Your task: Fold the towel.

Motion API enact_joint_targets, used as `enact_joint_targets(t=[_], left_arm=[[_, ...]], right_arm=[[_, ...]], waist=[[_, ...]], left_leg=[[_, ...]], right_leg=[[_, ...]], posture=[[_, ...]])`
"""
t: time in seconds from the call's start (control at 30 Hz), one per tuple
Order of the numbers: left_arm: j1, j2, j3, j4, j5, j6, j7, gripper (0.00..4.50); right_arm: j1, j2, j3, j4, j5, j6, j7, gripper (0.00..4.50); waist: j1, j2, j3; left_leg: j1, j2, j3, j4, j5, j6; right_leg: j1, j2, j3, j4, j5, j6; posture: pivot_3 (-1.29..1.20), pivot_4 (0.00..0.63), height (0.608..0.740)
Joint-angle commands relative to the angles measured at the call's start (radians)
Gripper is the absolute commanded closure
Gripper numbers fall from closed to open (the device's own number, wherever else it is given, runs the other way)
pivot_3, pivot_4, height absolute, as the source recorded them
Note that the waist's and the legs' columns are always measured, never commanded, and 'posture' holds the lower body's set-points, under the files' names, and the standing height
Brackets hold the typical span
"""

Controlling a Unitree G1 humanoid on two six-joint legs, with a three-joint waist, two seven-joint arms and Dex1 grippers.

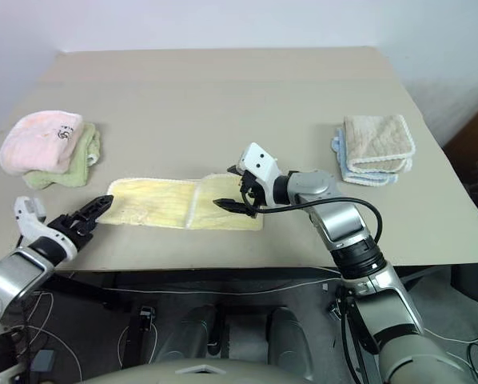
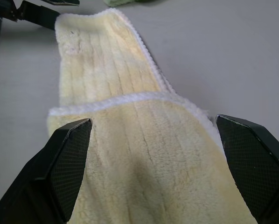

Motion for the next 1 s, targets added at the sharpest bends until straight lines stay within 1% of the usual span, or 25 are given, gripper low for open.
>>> enact_joint_targets(t=[0.03,0.1,0.27,0.3,0.43,0.57,0.63,0.7,0.83,0.93,1.0], left_arm=[[-0.006,0.008,-0.011,-0.004,-0.029,-0.01,0.02,0.4],[-0.004,0.011,-0.014,-0.004,-0.033,-0.013,0.025,0.94],[0.002,0.003,0.009,-0.007,-0.045,-0.056,0.041,2.69],[0.004,0.006,0.01,-0.01,-0.047,-0.06,0.042,3.09],[0.012,0.022,0.0,-0.027,-0.054,-0.07,0.036,4.48],[0.002,0.056,-0.017,-0.059,-0.054,-0.065,0.0,4.48],[-0.006,0.086,-0.036,-0.078,-0.028,-0.06,-0.032,4.48],[-0.038,0.114,-0.061,-0.095,-0.027,-0.055,-0.06,4.48],[-0.133,0.231,-0.202,-0.132,-0.026,0.046,-0.186,4.48],[-0.201,0.273,-0.285,-0.129,-0.01,0.084,-0.258,4.48],[-0.224,0.289,-0.314,-0.127,0.008,0.092,-0.294,4.48]], right_arm=[[-0.003,0.003,0.0,-0.012,-0.031,-0.028,-0.034,0.0],[-0.003,0.006,-0.001,-0.01,-0.036,-0.027,-0.039,0.0],[0.006,0.007,-0.007,-0.017,-0.041,-0.03,-0.049,0.0],[0.005,0.008,-0.006,-0.015,-0.042,-0.032,-0.049,0.0],[0.004,0.011,-0.005,-0.01,-0.047,-0.039,-0.051,0.0],[0.002,0.013,-0.006,-0.002,-0.053,-0.048,-0.057,0.0],[0.003,0.012,-0.008,-0.003,-0.055,-0.048,-0.06,0.0],[0.009,0.007,-0.017,-0.015,-0.05,-0.04,-0.058,0.0],[0.031,-0.018,-0.123,-0.085,0.055,0.027,-0.037,0.0],[0.031,-0.026,-0.202,-0.113,0.124,0.086,-0.048,0.0],[0.03,-0.029,-0.226,-0.123,0.145,0.107,-0.059,0.0]], waist=[[0.0,0.0,0.0],[-0.001,0.0,0.0],[-0.001,0.0,0.0],[-0.001,0.0,0.0],[-0.001,0.0,0.0],[-0.001,0.0,0.0],[-0.001,0.0,0.0],[-0.001,0.0,0.0],[0.007,-0.001,0.0],[0.005,0.0,0.001],[0.002,0.0,0.001]], left_leg=[[-0.001,0.0,0.0,0.0,0.0,0.0],[-0.002,0.0,0.001,-0.001,0.0,0.0],[-0.003,0.0,0.001,-0.002,0.0,0.0],[-0.003,0.0,0.001,-0.002,0.0,0.0],[-0.003,0.0,0.001,-0.001,0.0,0.0],[-0.003,0.0,0.001,-0.002,0.0,0.0],[-0.003,0.0,0.001,-0.002,0.0,0.0],[-0.003,0.0,0.001,-0.002,0.0,0.0],[-0.003,0.0,0.0,-0.002,0.0,0.0],[-0.003,-0.002,0.002,-0.002,0.0,0.0],[-0.003,-0.001,0.002,-0.002,0.0,0.0]], right_leg=[[0.0,0.0,0.0,0.0,0.0,0.0],[0.0,0.0,0.0,0.0,0.001,0.002],[0.0,0.0,0.001,0.0,0.001,0.002],[0.0,0.0,0.001,0.0,0.0,0.001],[0.0,0.0,0.001,0.0,0.0,0.0],[0.0,0.0,0.001,0.0,0.0,0.0],[0.0,0.0,0.001,0.0,0.0,0.0],[0.0,0.0,0.001,0.0,0.0,0.0],[0.0,0.001,0.0,-0.001,0.0,0.0],[0.0,0.001,0.001,-0.001,0.0,0.0],[0.0,0.001,0.001,-0.001,0.0,0.0]], posture=[[0.0,0.15,0.74],[0.0,0.15,0.74],[0.0,0.15,0.74],[0.0,0.15,0.74],[0.0,0.15,0.74],[0.0,0.15,0.74],[0.0,0.15,0.74],[0.0,0.15,0.74],[0.0,0.15,0.74],[0.0,0.15,0.74],[0.0,0.15,0.74]])
